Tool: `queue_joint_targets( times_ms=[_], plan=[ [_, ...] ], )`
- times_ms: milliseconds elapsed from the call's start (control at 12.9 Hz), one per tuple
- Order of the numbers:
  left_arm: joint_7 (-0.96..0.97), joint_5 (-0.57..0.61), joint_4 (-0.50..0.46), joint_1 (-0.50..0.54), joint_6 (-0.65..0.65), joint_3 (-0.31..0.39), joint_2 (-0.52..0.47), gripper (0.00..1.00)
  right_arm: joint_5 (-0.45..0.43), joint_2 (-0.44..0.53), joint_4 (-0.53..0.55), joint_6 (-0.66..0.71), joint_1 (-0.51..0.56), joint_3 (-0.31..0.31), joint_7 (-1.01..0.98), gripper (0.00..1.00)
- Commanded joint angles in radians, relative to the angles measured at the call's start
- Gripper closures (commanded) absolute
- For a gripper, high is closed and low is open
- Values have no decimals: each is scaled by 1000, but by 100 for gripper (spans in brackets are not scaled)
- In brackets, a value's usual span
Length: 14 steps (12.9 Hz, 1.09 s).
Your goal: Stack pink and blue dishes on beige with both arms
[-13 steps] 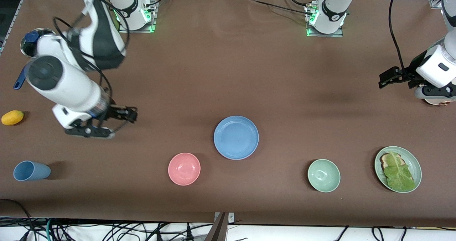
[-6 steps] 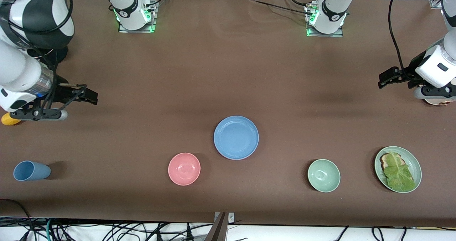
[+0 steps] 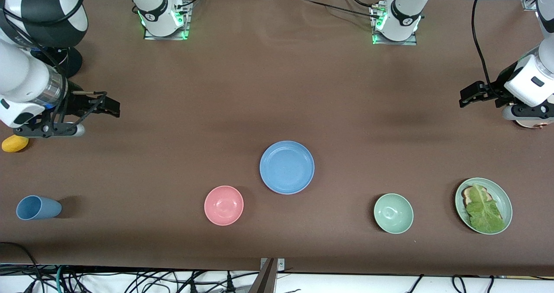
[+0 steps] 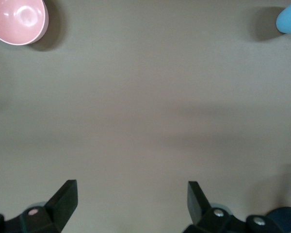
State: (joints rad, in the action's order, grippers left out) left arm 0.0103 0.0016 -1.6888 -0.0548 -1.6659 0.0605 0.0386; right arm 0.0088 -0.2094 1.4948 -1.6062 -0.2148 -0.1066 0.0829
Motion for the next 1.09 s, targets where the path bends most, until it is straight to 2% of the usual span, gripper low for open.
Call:
queue_joint_targets(
  times_ms=[0, 388, 1010],
  plan=[
    [-9, -15, 18, -2, 8, 1, 7, 0, 14, 11, -34, 29, 14, 7, -8, 0],
    [-9, -17, 18, -2, 9, 2, 7, 0, 14, 13, -76, 52, 14, 7, -17, 0],
    [-9, -15, 18, -2, 9, 1, 7, 0, 11, -2, -76, 40, 9, 8, -15, 0]
  ],
)
